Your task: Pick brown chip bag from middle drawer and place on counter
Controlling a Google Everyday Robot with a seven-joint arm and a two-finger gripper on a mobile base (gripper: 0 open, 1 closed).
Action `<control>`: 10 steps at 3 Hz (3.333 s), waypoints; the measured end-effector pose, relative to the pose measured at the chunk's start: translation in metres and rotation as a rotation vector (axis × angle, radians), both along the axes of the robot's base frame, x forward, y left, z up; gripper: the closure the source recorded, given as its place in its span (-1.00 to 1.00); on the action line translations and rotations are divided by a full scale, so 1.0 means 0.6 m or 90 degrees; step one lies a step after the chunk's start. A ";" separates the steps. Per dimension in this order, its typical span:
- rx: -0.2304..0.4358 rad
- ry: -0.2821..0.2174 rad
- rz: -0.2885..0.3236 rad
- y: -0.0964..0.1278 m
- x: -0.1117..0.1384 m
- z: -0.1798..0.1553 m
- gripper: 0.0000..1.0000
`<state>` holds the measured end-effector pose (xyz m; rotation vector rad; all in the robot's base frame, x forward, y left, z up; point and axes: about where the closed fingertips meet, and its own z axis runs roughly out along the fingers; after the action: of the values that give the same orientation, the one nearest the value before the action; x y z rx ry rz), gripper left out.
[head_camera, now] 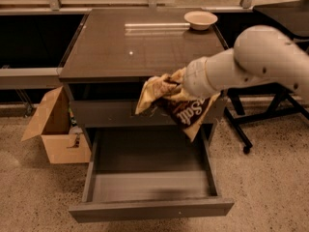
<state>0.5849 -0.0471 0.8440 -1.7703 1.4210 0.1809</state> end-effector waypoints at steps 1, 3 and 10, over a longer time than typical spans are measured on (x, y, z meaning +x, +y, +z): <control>0.013 -0.097 -0.027 -0.040 0.035 0.144 1.00; 0.024 -0.108 -0.018 -0.023 0.098 0.156 1.00; 0.142 -0.146 0.024 0.109 0.395 0.190 0.49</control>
Offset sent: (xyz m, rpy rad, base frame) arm 0.0142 -0.0192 0.0619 0.0108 -0.1099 -0.0310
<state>0.8219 0.0185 0.9580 -1.5807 1.1589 0.1449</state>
